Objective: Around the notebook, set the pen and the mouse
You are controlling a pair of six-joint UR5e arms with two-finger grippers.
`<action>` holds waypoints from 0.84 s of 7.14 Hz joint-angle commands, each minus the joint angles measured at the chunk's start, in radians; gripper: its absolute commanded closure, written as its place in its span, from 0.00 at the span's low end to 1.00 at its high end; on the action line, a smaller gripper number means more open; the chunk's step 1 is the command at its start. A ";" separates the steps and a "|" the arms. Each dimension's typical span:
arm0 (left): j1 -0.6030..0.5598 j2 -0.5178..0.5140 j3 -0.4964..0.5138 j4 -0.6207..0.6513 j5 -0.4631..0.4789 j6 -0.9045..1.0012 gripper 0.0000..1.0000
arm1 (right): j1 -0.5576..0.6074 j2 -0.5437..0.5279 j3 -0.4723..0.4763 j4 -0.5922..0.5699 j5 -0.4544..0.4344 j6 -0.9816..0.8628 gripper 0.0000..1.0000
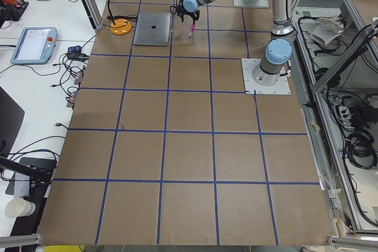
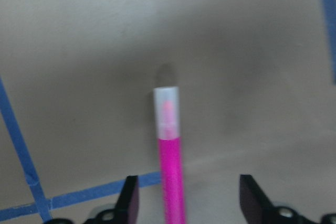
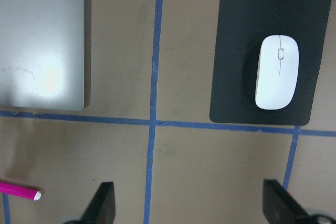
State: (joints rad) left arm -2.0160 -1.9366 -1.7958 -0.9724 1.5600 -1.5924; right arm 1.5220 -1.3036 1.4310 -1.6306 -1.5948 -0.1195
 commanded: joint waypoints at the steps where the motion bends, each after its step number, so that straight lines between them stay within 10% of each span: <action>1: 0.095 0.143 0.108 -0.230 -0.005 0.496 0.00 | 0.009 -0.096 0.060 0.014 0.006 0.044 0.00; 6: 0.432 0.439 0.130 -0.552 0.005 1.508 0.00 | 0.052 -0.179 0.055 0.031 0.007 0.139 0.00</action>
State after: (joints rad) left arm -1.6610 -1.5492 -1.6669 -1.4699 1.5632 -0.2791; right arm 1.5660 -1.4524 1.4870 -1.5999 -1.5905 -0.0371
